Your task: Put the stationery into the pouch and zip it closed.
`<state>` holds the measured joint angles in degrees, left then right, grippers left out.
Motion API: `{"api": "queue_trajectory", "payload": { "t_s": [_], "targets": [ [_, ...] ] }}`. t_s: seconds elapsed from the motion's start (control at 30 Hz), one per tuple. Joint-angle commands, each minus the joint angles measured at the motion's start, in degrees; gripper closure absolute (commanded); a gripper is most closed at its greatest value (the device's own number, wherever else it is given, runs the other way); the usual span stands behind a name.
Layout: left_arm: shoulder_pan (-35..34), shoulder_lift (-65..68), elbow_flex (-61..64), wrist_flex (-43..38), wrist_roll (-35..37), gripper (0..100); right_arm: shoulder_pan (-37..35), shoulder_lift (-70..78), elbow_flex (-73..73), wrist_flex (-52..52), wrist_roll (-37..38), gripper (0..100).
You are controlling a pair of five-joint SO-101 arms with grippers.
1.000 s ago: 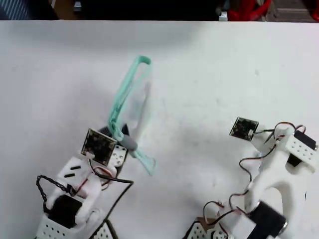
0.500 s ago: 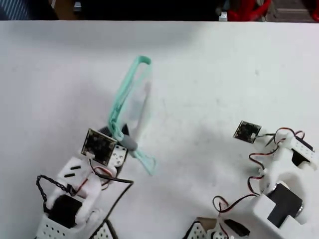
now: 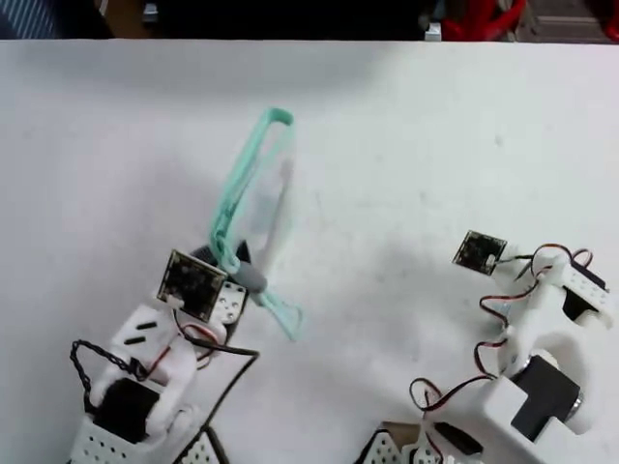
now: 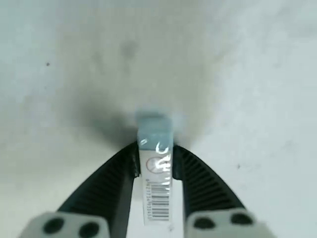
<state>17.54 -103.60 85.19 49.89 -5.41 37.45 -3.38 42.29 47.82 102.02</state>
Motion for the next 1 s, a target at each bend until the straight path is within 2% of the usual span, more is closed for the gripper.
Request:
{"api": "queue_trajectory", "payload": {
  "t_s": [0.0, 0.13, 0.33, 0.53, 0.67, 0.83, 0.97],
  "targets": [
    [0.9, -0.7, -0.3, -1.6, -0.5, 97, -0.7, -10.3, -0.4, 7.2, 0.4, 98.1],
    [0.9, -0.7, -0.3, -1.6, -0.5, 97, -1.7, -20.8, -0.3, 17.2, 0.5, 98.1],
    [0.9, -0.7, -0.3, -1.6, -0.5, 97, -6.6, -28.2, -0.6, 27.5, -1.6, 98.1],
    [0.9, -0.7, -0.4, -1.5, -0.5, 97, -15.0, -39.3, -0.9, 26.9, -19.5, 98.1],
    [0.9, -0.7, -0.4, -1.5, -0.5, 97, -21.9, -51.6, -0.9, 25.4, -35.4, 98.1],
    [0.9, -0.7, -0.4, -1.5, -0.5, 97, -26.2, -67.3, -0.7, 19.8, -55.8, 98.1],
    [0.9, -0.7, -0.4, -1.5, -0.5, 97, -29.4, -75.0, -0.4, 18.7, -61.7, 98.1]
  ]
}}
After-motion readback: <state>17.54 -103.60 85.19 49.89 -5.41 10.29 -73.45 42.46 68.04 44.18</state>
